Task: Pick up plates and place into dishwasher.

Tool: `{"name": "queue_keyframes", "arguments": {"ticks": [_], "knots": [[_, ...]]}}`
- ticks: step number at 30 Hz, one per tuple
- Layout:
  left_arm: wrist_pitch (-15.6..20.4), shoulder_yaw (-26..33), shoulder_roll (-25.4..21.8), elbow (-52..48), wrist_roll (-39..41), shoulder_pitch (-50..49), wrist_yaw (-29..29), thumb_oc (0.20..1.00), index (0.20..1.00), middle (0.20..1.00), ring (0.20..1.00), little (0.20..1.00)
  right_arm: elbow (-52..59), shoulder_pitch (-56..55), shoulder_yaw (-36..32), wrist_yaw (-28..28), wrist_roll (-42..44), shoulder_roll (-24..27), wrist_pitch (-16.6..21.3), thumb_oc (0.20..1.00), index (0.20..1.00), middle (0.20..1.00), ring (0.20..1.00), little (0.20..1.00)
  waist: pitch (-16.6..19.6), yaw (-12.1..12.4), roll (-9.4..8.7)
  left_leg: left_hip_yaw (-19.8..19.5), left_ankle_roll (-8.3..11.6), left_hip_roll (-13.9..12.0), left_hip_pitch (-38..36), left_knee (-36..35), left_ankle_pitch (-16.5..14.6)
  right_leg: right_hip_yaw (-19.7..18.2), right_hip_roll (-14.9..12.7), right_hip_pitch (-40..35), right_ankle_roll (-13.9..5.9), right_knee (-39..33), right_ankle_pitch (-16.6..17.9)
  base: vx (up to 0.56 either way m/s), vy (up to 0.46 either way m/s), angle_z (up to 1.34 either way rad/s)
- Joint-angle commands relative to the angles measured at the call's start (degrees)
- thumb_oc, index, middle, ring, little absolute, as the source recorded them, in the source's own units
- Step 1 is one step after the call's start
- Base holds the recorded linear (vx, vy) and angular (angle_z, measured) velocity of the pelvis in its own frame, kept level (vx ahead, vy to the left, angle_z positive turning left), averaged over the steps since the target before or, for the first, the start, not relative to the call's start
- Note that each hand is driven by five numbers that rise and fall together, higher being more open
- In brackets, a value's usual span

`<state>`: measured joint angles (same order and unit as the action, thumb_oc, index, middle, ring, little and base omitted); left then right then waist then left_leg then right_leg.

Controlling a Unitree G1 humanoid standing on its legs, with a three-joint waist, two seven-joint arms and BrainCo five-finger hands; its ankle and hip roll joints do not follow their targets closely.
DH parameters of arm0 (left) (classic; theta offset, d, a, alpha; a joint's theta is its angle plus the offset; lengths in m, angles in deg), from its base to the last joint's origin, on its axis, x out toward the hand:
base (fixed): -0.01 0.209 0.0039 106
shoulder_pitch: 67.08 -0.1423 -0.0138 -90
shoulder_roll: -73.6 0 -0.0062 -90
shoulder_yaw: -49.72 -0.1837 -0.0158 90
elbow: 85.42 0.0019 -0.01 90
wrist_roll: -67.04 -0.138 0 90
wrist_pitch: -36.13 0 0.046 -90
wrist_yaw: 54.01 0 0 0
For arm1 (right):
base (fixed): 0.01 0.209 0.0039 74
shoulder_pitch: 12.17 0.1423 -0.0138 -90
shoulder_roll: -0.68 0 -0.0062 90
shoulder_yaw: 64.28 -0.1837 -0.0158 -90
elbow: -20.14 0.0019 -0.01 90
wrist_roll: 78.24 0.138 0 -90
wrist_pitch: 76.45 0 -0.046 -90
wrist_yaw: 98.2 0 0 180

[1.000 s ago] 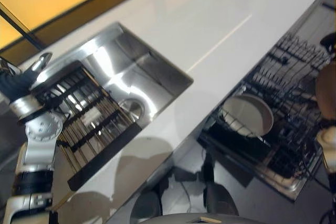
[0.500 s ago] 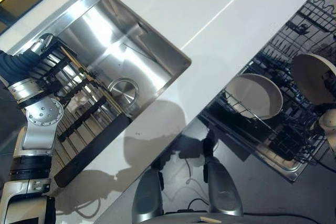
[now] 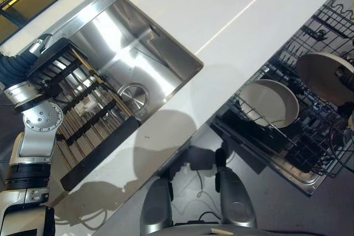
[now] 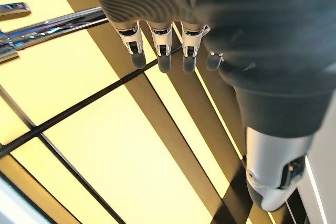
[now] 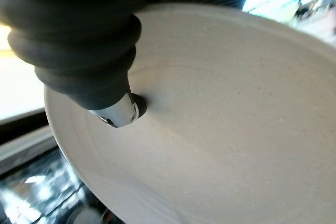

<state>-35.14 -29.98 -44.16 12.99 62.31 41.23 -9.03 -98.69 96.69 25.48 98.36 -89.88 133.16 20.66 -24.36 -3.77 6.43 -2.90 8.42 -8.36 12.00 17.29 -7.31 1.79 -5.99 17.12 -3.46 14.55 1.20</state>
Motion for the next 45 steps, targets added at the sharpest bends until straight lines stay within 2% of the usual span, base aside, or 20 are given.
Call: {"name": "queue_keyframes", "arguments": {"ticks": [1, 8, 16, 23, 30, 31, 32, 33, 37, 45], "knots": [[1.24, -0.26, -2.47, 0.93, 0.71, -0.08, 0.39, 1.0, 1.0, 1.0, 1.0, 1.0, 2.0, -0.46, 3.54, -3.12, 0.43, 2.32, 1.3, 0.2, 0.2, 0.2, 0.2, 0.2, 5.06, -0.21, -1.11, -2.94, 1.46, -3.34, 6.45, -2.52, 8.19, -4.27, -2.03, -1.6, -1.23, 7.37, -11.59, 0.0, 0.0, 0.0], [1.74, -2.62, -3.12, 3.16, 0.19, 3.55, 2.52, 1.0, 1.0, 1.0, 1.0, 1.0, 0.26, 4.49, 9.8, -4.54, 1.2, 0.13, -0.54, 0.2, 0.2, 0.2, 0.2, 0.2, 1.35, -0.2, 0.66, -3.17, 1.21, -2.68, 9.89, -1.33, 8.97, -4.46, -2.08, 2.59, -0.85, 10.04, -11.61, -0.08, 0.002, 0.02], [0.93, -5.16, -3.3, 3.04, -0.11, 6.99, 3.84, 1.0, 1.0, 1.0, 1.0, 1.0, -5.11, 9.42, 14.43, -1.56, 1.78, -2.55, -2.15, 0.2, 0.2, 0.2, 0.2, 0.2, -1.99, -0.36, 3.1, -2.82, 0.58, -1.48, 12.87, -1.66, 10.16, -5.68, -2.3, 7.07, -0.92, 12.78, -11.88, -0.09, 0.025, -0.01], [0.02, -6.45, -4.03, 3.36, 0.55, 9.06, 4.82, 1.0, 1.0, 1.0, 1.0, 1.0, -11.01, 11.51, 16.29, 0.17, 3.74, -3.97, -3.51, 0.2, 0.2, 0.2, 0.2, 0.2, -2.91, -0.14, 4.41, -2.47, 0.08, -0.84, 13.8, -2.02, 10.53, -5.71, -2.65, 8.69, -0.84, 13.47, -11.92, -0.06, 0.008, -0.02], [-0.58, -6.26, -4.49, 2.45, 1.05, 9.03, 4.7, 1.0, 1.0, 1.0, 1.0, 1.0, -10.77, 10.68, 15.46, 1.69, 3.32, -4.4, -4.37, 0.2, 0.2, 0.2, 0.2, 0.2, -2.42, -0.31, 4.29, -2.17, 0.04, -1.04, 13.28, -2.23, 10.5, -5.28, -2.65, 7.74, -0.48, 12.81, -11.99, -0.01, 0.0, 0.0], [-0.51, -6.28, -4.45, 2.37, 1.05, 9.0, 4.51, 1.0, 1.0, 1.0, 1.0, 1.0, -10.87, 10.57, 15.2, 1.71, 3.34, -4.32, -4.33, 0.485, 0.485, 0.485, 0.485, 0.485, -2.16, -0.33, 4.23, -2.05, 0.06, -1.14, 13.03, -2.37, 10.44, -5.08, -2.76, 7.41, -0.5, 12.37, -11.89, -0.03, -0.005, 0.01], [-0.41, -6.4, -4.42, 2.52, 1.13, 9.15, 4.32, 1.0, 1.0, 1.0, 1.0, 1.0, -11.07, 10.7, 15.13, 1.71, 3.23, -4.25, -4.39, 0.94, 0.94, 0.94, 0.94, 0.94, -1.87, -0.31, 4.17, -1.98, 0.12, -1.23, 12.82, -2.51, 10.46, -4.94, -2.84, 7.07, -0.52, 11.96, -11.77, -0.03, -0.002, 0.0], [-0.37, -6.5, -4.41, 2.57, 1.25, 9.25, 4.27, 1.0, 1.0, 1.0, 1.0, 1.0, -11.21, 10.8, 15.11, 1.88, 3.14, -4.25, -4.45, 1.0, 1.0, 1.0, 1.0, 1.0, -1.72, -0.3, 4.15, -1.95, 0.13, -1.25, 12.65, -2.62, 10.47, -4.85, -2.85, 6.83, -0.51, 11.68, -11.69, 0.0, 0.0, 0.0], [0.24, -6.01, -4.06, 2.62, 1.08, 8.4, 3.64, 1.0, 1.0, 1.0, 1.0, 1.0, -9.96, 9.26, 12.91, 4.48, 5.12, -4.33, -3.76, 1.0, 1.0, 1.0, 1.0, 1.0, -0.42, -0.68, 3.74, -1.43, 0.19, -1.6, 11.2, -3.41, 10.23, -4.52, -2.99, 5.01, -0.71, 9.66, -11.1, 0.0, 0.0, 0.0], [1.84, -2.48, -1.74, 1.82, 0.24, 3.12, 1.96, 1.0, 1.0, 1.0, 1.0, 1.0, 1.6, 2.86, 2.58, 10.44, 3.9, -6.74, -4.92, 1.0, 1.0, 1.0, 1.0, 1.0, 2.56, -2.3, 2.9, 0.38, 0.25, -1.92, 6.98, -5.26, 9.22, -4.93, -3.86, 0.75, -1.81, 5.08, -9.72, 0.02, 0.067, -0.03]]}}
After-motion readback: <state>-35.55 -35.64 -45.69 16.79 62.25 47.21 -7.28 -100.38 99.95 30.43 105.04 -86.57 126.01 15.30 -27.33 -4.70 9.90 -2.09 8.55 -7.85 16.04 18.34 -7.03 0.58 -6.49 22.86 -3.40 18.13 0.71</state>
